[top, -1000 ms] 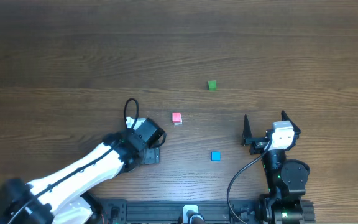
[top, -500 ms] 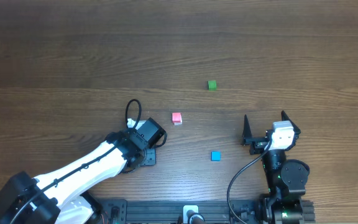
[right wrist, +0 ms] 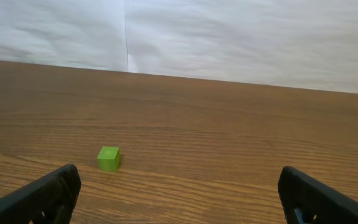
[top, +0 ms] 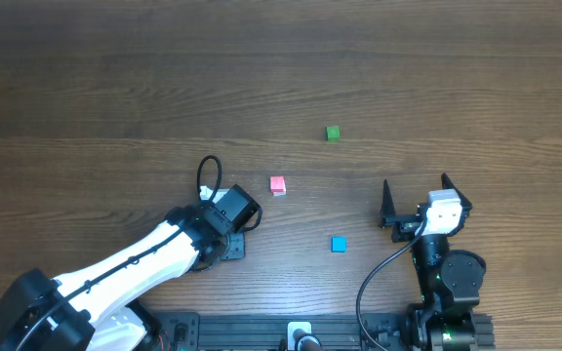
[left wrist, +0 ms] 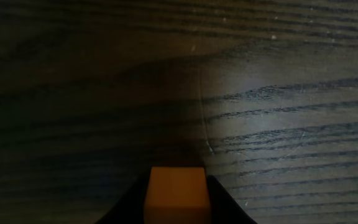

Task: Stack Cubes

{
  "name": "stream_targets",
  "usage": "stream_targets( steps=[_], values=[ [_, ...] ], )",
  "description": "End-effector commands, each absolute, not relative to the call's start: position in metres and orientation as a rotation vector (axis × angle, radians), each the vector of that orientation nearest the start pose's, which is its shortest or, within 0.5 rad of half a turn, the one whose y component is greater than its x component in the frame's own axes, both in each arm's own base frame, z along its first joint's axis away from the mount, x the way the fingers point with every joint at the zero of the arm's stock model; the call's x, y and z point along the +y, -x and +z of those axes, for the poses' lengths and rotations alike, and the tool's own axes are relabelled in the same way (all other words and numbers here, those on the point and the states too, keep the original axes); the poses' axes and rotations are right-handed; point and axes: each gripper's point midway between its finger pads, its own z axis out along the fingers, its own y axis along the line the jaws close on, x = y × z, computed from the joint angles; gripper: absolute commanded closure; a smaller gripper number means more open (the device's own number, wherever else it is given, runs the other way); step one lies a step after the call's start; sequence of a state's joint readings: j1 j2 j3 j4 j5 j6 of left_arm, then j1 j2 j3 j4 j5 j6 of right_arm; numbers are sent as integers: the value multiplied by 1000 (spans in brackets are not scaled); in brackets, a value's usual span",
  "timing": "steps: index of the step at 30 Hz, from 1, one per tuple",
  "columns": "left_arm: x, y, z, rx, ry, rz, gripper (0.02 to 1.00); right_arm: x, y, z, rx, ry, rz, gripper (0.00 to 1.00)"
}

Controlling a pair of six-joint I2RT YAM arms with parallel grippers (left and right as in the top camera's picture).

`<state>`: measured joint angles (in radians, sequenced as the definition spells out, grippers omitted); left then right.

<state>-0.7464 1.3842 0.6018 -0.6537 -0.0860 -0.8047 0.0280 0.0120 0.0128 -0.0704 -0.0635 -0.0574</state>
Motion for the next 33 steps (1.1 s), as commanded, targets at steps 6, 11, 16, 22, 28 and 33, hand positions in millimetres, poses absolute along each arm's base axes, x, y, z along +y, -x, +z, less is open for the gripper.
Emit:
stream_targets(
  steps=[6,11,16,22,28,33],
  values=[
    [-179,-233,83,2863,111,-98,980,17,-246,158,1637,117,22,9],
    [-211,-269,114,2852,112,-97,976,17,-246,157,1638,117,22,7],
    [-246,-307,113,2855,96,-92,978,17,-246,157,1638,117,22,7],
    [-256,-308,81,2936,86,-60,978,17,-246,157,1638,117,22,7],
    [-254,-302,76,2969,79,-35,978,17,-246,157,1638,117,22,9],
    [-250,-296,72,2991,73,-8,978,17,-246,158,1637,117,22,7]
  ],
)
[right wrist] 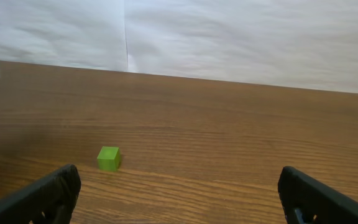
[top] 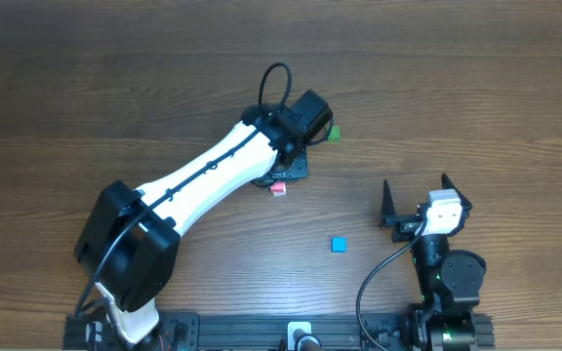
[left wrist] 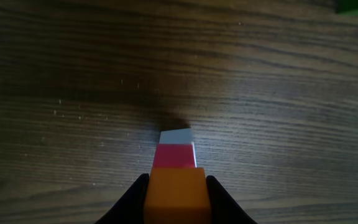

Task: Stack Cubes

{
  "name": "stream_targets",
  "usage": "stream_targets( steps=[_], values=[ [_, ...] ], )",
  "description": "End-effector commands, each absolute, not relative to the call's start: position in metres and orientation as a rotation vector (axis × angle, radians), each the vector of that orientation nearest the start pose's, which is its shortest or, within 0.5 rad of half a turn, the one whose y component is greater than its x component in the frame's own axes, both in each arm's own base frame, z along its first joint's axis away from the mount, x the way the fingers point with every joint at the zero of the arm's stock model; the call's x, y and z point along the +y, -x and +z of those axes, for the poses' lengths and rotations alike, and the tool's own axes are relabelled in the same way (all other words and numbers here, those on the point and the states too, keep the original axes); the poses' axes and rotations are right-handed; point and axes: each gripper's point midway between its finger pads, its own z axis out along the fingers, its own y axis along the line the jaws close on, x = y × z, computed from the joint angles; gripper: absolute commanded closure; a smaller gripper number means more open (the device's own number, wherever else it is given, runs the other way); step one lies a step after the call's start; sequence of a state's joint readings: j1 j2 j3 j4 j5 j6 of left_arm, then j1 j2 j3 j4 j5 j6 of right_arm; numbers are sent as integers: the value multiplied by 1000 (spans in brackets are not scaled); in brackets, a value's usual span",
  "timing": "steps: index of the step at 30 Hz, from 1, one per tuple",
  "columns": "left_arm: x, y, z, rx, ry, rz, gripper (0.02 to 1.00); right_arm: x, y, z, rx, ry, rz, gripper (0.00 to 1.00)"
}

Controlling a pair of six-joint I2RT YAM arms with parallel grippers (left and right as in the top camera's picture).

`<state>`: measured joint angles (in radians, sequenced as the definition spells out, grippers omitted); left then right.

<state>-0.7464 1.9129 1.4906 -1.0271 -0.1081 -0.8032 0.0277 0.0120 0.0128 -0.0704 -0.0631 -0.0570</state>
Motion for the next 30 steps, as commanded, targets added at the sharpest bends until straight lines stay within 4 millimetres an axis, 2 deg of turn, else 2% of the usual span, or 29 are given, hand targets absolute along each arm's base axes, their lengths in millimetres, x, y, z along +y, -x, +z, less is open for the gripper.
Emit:
stream_targets(
  steps=[1,14,24,30],
  values=[
    [-250,-296,72,2991,72,-7,976,17,-246,157,1638,117,22,7],
    [-253,-289,58,3034,54,18,976,17,-246,157,1638,117,22,7],
    [-253,-288,56,3039,54,25,978,17,-246,157,1638,117,22,7],
    [-252,-290,56,3032,55,35,890,17,-246,157,1638,117,22,7]
  ],
)
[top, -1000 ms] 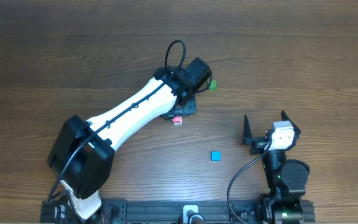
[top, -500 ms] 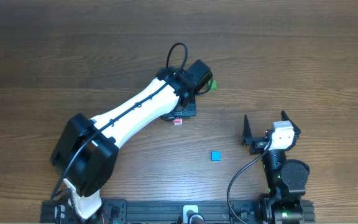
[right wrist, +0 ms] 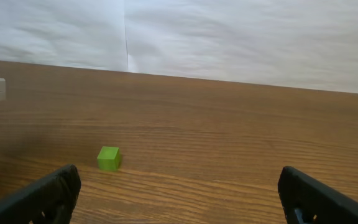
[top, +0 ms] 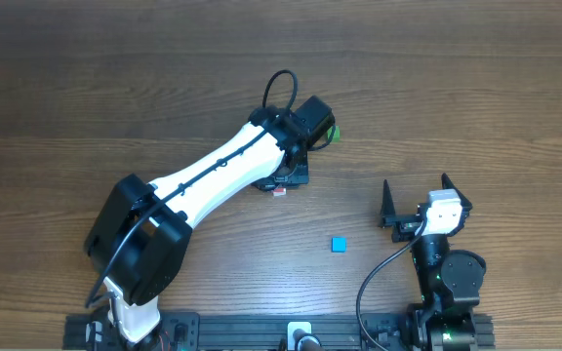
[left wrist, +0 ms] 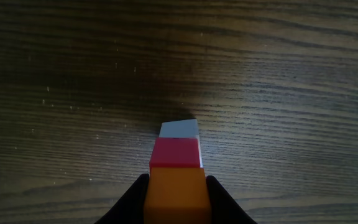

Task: Stack Cubes

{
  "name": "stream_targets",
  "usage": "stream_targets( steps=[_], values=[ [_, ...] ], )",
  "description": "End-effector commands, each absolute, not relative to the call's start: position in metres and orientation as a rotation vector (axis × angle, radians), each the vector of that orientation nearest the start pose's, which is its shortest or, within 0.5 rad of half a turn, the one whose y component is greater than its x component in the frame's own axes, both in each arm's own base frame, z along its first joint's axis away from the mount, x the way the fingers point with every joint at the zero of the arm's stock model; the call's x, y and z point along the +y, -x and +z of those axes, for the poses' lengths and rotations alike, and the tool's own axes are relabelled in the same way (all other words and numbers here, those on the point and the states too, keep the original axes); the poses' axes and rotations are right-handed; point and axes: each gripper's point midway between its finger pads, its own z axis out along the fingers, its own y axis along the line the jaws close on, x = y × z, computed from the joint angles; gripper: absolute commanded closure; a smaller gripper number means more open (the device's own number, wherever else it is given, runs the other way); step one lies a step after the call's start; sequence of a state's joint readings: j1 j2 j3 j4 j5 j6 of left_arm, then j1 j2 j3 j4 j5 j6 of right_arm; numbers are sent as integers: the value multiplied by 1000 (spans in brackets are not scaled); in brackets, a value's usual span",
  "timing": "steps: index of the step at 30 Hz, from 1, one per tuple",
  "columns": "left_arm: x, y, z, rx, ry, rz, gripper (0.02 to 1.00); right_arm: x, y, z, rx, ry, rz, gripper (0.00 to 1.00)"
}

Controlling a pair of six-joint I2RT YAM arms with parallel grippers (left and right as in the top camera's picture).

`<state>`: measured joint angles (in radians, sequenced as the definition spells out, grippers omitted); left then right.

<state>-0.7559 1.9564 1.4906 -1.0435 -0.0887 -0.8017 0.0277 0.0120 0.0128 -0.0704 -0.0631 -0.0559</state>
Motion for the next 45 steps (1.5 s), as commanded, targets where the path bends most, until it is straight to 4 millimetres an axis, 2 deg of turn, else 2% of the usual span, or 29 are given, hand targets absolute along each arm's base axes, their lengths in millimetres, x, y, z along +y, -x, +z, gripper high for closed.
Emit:
stream_targets(
  steps=[1,18,24,29,31,33,36,37,40,42,43,45],
  values=[
    [-251,-290,56,3030,55,39,886,17,-246,158,1637,117,22,9],
    [-250,-291,56,3022,61,49,757,17,-246,157,1638,117,22,9],
    [-250,-292,56,3022,61,49,680,17,-246,158,1637,117,22,7],
    [-250,-292,56,3022,62,49,665,17,-246,157,1638,117,22,7],
    [-250,-292,56,3021,62,50,619,17,-246,157,1638,117,22,9],
    [-250,-293,56,3016,62,49,441,17,-246,158,1637,117,22,7],
    [-252,-296,58,3002,63,36,237,17,-246,157,1638,117,22,7],
    [-254,-299,62,2983,67,14,215,17,-246,157,1638,117,22,7],
    [-262,-321,97,2844,95,-110,198,17,-246,157,1638,117,22,9],
    [-261,-337,130,2726,134,-189,194,17,-246,157,1638,117,22,7],
    [-253,-350,159,2629,177,-233,194,17,-246,157,1638,117,22,7],
    [-237,-361,191,2528,238,-263,191,17,-246,157,1638,117,22,7]
  ],
)
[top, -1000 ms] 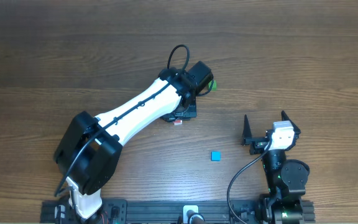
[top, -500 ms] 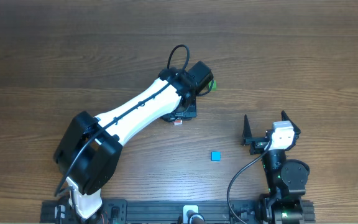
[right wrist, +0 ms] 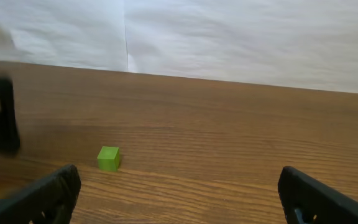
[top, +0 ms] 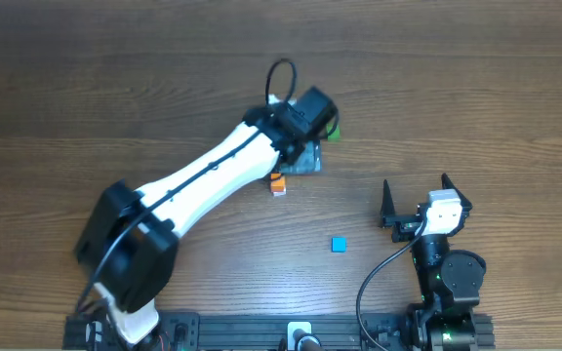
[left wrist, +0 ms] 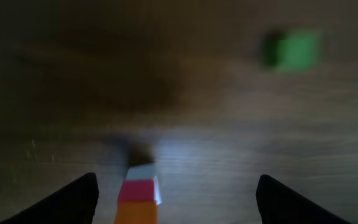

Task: Stack Cubes

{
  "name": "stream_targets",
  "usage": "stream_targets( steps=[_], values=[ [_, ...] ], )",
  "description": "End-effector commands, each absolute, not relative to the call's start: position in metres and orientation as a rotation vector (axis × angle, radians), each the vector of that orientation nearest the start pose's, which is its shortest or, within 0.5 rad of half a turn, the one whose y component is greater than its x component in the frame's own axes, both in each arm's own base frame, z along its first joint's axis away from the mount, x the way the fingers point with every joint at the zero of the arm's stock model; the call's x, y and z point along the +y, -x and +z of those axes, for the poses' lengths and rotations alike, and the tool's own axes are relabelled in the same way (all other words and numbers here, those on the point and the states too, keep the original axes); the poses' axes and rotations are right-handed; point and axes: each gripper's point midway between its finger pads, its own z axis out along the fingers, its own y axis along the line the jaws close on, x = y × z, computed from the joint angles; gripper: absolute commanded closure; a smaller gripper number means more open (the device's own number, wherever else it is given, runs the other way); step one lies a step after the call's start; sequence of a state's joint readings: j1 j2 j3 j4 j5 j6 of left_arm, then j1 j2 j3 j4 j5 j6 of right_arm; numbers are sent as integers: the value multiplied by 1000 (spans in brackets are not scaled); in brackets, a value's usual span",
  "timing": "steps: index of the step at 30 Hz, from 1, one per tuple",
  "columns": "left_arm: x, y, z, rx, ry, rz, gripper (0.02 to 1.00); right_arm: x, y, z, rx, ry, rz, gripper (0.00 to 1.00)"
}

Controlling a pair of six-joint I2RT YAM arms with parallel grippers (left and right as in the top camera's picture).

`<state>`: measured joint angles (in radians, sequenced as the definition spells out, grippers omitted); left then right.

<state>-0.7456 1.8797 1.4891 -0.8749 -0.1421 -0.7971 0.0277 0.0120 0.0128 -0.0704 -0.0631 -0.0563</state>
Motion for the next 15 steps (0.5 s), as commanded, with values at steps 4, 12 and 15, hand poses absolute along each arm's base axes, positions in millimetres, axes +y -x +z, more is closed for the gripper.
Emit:
stream_targets(
  steps=[4,12,15],
  values=[
    [-182,-376,253,2344,389,-272,183,17,-246,157,1638,117,22,9],
    [-81,-372,317,1978,457,-289,159,17,-246,158,1637,117,22,7],
    [-48,-354,317,1841,440,-343,159,17,-246,157,1638,117,22,9]
  ],
)
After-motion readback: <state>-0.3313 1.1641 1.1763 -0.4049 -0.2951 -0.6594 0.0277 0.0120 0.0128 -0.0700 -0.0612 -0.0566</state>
